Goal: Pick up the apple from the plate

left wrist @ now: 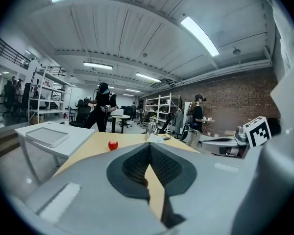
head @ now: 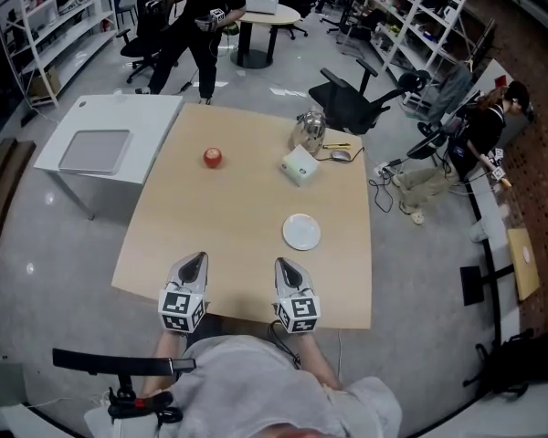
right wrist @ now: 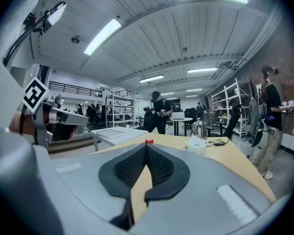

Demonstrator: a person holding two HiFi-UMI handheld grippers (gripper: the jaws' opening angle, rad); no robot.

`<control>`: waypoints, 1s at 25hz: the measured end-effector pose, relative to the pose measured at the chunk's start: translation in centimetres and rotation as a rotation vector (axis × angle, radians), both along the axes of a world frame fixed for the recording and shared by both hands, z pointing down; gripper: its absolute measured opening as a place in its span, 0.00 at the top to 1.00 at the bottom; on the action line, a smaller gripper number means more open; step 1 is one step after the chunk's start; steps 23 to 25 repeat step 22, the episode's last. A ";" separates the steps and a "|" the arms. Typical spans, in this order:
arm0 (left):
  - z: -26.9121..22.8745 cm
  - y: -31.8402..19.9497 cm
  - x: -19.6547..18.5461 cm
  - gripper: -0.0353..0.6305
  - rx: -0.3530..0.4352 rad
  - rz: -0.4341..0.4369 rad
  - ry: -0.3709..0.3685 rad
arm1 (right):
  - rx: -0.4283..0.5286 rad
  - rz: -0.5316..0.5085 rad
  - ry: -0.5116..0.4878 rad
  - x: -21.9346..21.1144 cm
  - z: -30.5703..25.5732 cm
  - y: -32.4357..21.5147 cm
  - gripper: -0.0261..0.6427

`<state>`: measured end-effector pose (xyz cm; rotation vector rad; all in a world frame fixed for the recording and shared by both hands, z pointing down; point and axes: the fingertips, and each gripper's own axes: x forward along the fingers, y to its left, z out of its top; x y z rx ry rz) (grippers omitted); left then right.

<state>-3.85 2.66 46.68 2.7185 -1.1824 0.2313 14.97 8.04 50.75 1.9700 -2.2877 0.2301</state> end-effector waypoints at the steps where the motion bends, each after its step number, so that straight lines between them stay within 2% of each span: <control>1: 0.0 0.0 0.0 0.92 -0.001 0.000 -0.001 | 0.001 -0.001 0.000 0.0 -0.1 -0.1 0.95; 25: 1.0 0.0 0.0 0.92 -0.015 0.001 -0.008 | -0.008 -0.026 0.005 -0.1 0.7 -0.4 0.95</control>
